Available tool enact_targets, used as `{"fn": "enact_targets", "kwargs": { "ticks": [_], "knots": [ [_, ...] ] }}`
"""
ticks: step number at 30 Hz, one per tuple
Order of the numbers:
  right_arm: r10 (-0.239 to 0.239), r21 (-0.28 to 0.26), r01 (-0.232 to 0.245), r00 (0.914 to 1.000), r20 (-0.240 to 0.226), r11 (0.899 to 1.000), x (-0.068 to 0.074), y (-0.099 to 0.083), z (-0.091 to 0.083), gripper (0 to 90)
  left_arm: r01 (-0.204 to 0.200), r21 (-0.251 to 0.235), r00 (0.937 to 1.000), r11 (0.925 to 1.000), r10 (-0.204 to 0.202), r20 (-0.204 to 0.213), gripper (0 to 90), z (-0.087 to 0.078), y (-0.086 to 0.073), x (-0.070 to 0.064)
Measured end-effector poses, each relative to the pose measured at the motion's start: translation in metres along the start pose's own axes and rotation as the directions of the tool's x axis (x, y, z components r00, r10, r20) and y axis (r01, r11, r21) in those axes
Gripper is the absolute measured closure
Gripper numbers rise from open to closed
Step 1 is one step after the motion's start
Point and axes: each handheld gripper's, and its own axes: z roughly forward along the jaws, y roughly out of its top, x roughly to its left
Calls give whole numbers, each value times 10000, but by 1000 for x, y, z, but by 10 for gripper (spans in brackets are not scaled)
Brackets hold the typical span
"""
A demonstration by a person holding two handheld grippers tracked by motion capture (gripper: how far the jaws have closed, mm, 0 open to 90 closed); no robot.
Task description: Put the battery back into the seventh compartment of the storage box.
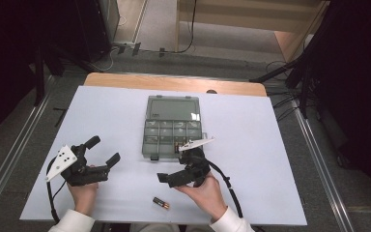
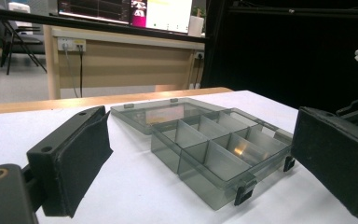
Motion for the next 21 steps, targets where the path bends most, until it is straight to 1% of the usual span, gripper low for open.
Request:
{"fn": "enact_targets", "kwargs": {
  "ticks": [1, 2, 4, 5, 6, 7, 12, 14, 16, 17, 18, 19, 20, 21],
  "knots": [
    [-185, 84, 184, 9998, 69, 9998, 4, 0, 1, 0, 6, 2, 10000, 10000, -6, 13, 45, 0, 0, 0],
    [-185, 84, 184, 9998, 69, 9998, 4, 0, 1, 0, 4, 6, 10000, 10000, -4, 22, 45, 0, 0, 0],
    [-389, 220, 386, 9991, 146, 9990, 8, -1, 2, 0, -7, -10, 10000, 10000, 7, 31, 45, 0, 0, 0],
    [-389, 220, 386, 9991, 146, 9990, 8, -1, 2, 0, -7, -10, 10000, 10000, 7, 31, 45, 0, 0, 0],
    [-484, 471, 482, 9988, 29, 9977, 11, -1, 4, 0, -7, -13, 10000, 10000, 7, 15, 45, 0, 0, 0],
    [-484, 471, 482, 9988, 29, 9977, 11, -1, 4, 0, -7, -13, 10000, 10000, 7, 15, 45, 0, 0, 0],
    [-871, 1002, 853, 9961, 132, 9913, 20, -5, 12, 0, 10, -8, 10000, 10000, -10, 18, 45, 0, 0, 0],
    [-1055, 1131, 1024, 9942, 217, 9883, 22, -7, 15, 0, 7, 1, 10000, 10000, -7, 20, 45, 0, 0, 0],
    [-1296, 1336, 1242, 9910, 330, 9832, 25, -8, 18, 0, 5, -1, 10000, 10000, -5, 22, 45, 0, 0, 0],
    [-1296, 1336, 1242, 9910, 330, 9832, 25, -8, 18, 0, 10, 5, 10000, 10000, -10, 24, 45, 0, 0, 1],
    [-1506, 1531, 1426, 9877, 419, 9779, 27, -10, 20, 0, 17, 13, 10000, 10000, -17, 32, 45, 0, 0, 1],
    [-1873, 1984, 1722, 9805, 601, 9649, 31, -13, 25, 0, 20, 19, 10000, 10000, -20, 38, 45, 0, 0, 1],
    [-2011, 2171, 1822, 9772, 679, 9590, 33, -14, 27, 0, 20, 19, 10000, 10000, -20, 38, 45, 0, 0, 1],
    [-2234, 2401, 1988, 9715, 795, 9502, 35, -16, 30, 0, 40, 27, 10000, 10000, -40, 47, 45, 0, 0, 1]
  ]
}}
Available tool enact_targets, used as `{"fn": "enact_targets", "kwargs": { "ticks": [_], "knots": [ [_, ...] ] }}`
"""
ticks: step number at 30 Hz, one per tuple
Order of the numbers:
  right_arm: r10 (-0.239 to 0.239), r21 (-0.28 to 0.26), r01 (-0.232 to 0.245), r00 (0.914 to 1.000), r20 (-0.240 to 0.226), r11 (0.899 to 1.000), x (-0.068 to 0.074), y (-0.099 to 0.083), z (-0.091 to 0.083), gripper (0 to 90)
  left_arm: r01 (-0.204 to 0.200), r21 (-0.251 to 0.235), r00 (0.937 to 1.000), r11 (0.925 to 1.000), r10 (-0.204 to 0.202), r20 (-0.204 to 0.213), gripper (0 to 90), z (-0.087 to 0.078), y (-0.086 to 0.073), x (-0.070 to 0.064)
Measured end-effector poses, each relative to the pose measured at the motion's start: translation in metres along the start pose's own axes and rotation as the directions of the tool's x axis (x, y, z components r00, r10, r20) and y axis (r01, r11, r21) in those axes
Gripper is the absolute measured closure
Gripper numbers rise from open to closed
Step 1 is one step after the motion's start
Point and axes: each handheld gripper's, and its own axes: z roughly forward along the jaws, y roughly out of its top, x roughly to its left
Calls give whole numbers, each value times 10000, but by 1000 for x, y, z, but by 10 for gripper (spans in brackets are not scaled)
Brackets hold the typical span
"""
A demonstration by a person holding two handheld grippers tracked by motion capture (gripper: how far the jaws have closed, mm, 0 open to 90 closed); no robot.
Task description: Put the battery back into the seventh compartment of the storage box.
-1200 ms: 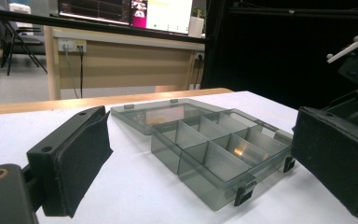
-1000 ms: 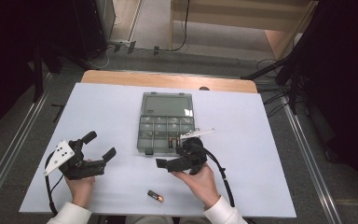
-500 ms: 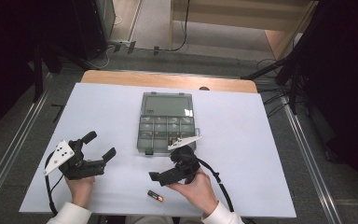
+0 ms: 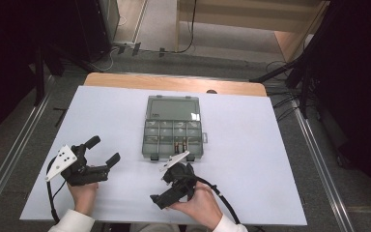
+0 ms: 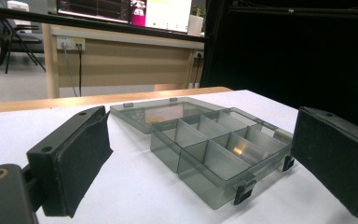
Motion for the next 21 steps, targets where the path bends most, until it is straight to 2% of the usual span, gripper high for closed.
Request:
{"fn": "enact_targets", "kwargs": {
  "ticks": [1, 2, 3, 4, 5, 13, 15, 18, 19, 21],
  "knots": [
    [-277, 212, 273, 9994, 187, 9994, 3, -1, 3, 0, 39, 11, 10000, 10000, -39, -11, 45, 0, 0, 0],
    [-277, 212, 273, 9994, 187, 9994, 3, -1, 3, 0, 39, 11, 10000, 10000, -39, -11, 45, 0, 0, 0],
    [-590, 476, 573, 9976, 358, 9972, 9, -2, 6, 0, 21, 11, 10000, 10000, -21, -9, 45, 0, 0, 0],
    [-590, 476, 573, 9976, 358, 9972, 9, -2, 6, 0, 21, 11, 10000, 10000, -21, -9, 45, 0, 0, 0],
    [-874, 648, 845, 9952, 433, 9943, 13, -2, 9, 1, -12, 2, 10000, 10000, 12, -10, 45, 0, 0, 0],
    [-1367, 1103, 1289, 9884, 662, 9855, 21, -4, 16, 53, -11, -4, 10000, 10000, 11, -11, 45, 0, 0, 0],
    [-1719, 1360, 1609, 9824, 733, 9776, 25, -7, 19, 111, 4, -2, 10000, 10000, -4, -19, 45, 0, 0, 0],
    [-1854, 1362, 1730, 9790, 845, 9755, 28, -8, 19, 156, 4, 9, 10000, 10000, -4, -39, 45, 0, 0, 0],
    [-1888, 1384, 1770, 9790, 771, 9744, 28, -9, 18, 231, 16, 9, 10000, 10000, -16, -52, 45, 0, 0, 0],
    [-1932, 1375, 1818, 9783, 745, 9737, 28, -9, 18, 251, 29, 9, 10000, 10000, -29, -60, 45, 0, 0, 0]
  ]
}}
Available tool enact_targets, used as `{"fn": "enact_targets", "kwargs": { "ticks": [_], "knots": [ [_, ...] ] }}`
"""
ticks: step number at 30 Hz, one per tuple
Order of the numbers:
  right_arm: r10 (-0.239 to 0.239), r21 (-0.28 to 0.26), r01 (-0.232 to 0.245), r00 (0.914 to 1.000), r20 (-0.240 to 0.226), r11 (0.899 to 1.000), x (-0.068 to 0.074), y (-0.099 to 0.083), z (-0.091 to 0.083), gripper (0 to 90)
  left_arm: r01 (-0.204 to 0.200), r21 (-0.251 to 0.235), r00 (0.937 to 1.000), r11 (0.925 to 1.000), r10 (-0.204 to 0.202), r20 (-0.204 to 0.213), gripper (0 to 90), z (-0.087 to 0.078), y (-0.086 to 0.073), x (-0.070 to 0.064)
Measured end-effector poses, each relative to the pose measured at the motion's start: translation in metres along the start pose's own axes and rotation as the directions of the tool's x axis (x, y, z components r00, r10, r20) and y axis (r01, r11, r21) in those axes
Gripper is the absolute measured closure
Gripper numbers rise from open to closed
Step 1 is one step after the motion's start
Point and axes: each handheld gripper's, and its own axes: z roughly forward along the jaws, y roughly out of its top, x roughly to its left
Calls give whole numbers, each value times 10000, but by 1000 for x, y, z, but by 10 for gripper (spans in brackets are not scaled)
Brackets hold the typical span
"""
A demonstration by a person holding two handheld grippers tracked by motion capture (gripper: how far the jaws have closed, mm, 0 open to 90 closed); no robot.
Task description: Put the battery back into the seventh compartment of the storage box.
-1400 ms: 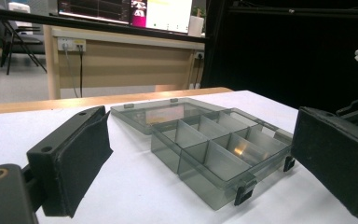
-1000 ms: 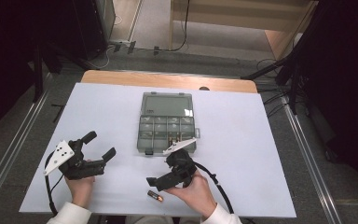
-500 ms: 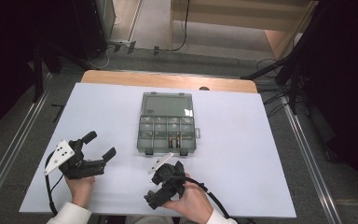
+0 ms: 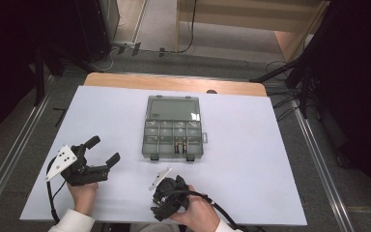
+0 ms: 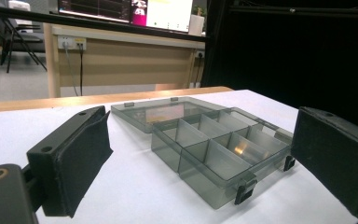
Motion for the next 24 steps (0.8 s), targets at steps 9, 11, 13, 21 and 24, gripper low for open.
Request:
{"fn": "enact_targets", "kwargs": {
  "ticks": [9, 11, 13, 21, 24],
  "knots": [
    [-144, 340, 146, 9999, -63, 9993, 8, -1, -1, 513, -5, 4, 10000, 10000, 5, -2, 45, 0, 0, 0],
    [-134, 416, 136, 9999, -33, 9990, 8, -1, -1, 542, -8, 5, 10000, 10000, 8, -4, 45, 0, 0, 0],
    [-127, 450, 122, 9999, 109, 9989, 9, -1, 0, 642, -1, 5, 10000, 10000, 1, -11, 45, 0, 0, 0],
    [836, 503, -843, 9964, 152, 9952, 0, 1, -1, 780, -9, 3, 10000, 10000, 9, -62, 45, 0, 0, 0],
    [990, 304, -993, 9950, 101, 9946, -3, 0, -3, 780, -6, 8, 10000, 10000, 6, -62, 45, 0, 0, 0]
  ]
}}
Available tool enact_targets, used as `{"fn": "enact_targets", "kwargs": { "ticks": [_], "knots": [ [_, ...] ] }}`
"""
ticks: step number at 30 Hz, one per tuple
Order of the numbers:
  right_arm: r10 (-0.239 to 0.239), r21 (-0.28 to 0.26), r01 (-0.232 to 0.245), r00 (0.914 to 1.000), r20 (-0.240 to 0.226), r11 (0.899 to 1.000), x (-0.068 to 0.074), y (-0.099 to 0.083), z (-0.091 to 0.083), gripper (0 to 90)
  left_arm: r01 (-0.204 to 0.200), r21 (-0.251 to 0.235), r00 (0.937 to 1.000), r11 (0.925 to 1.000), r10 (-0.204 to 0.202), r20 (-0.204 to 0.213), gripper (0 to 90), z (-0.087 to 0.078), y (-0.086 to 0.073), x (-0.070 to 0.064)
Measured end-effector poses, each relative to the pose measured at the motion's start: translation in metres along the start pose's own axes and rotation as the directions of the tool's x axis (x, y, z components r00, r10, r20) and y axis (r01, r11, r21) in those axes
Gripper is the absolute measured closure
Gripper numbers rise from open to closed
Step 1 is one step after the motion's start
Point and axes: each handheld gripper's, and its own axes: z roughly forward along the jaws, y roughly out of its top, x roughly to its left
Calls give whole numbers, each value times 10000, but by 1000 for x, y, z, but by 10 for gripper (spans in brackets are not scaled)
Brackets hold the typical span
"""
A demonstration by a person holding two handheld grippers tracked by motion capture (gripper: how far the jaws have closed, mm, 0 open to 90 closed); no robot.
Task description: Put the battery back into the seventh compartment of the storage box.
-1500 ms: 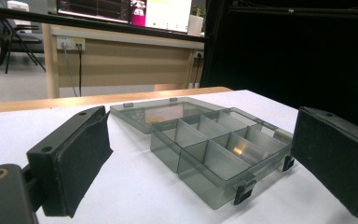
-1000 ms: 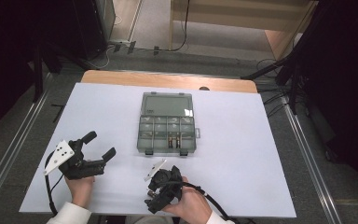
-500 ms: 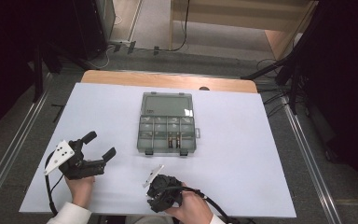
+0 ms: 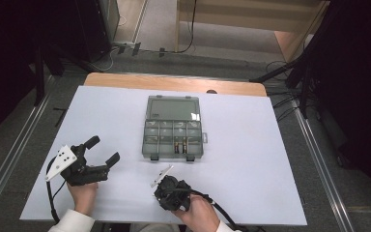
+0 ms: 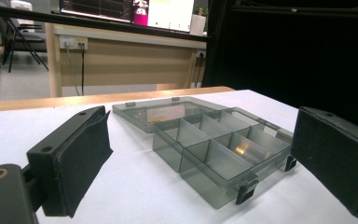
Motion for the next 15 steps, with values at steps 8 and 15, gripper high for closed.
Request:
{"fn": "enact_targets", "kwargs": {
  "ticks": [8, 15],
  "knots": [
    [822, -842, -878, 9943, -682, 9926, -14, 1, -8, 780, -3, -5, 10000, 10000, 3, -32, 45, 0, 0, 0],
    [1731, -1648, -1944, 9756, -1352, 9670, -35, 5, -13, 780, -53, -31, 10000, 10000, 53, -40, 45, -1, 0, 0]
  ]
}}
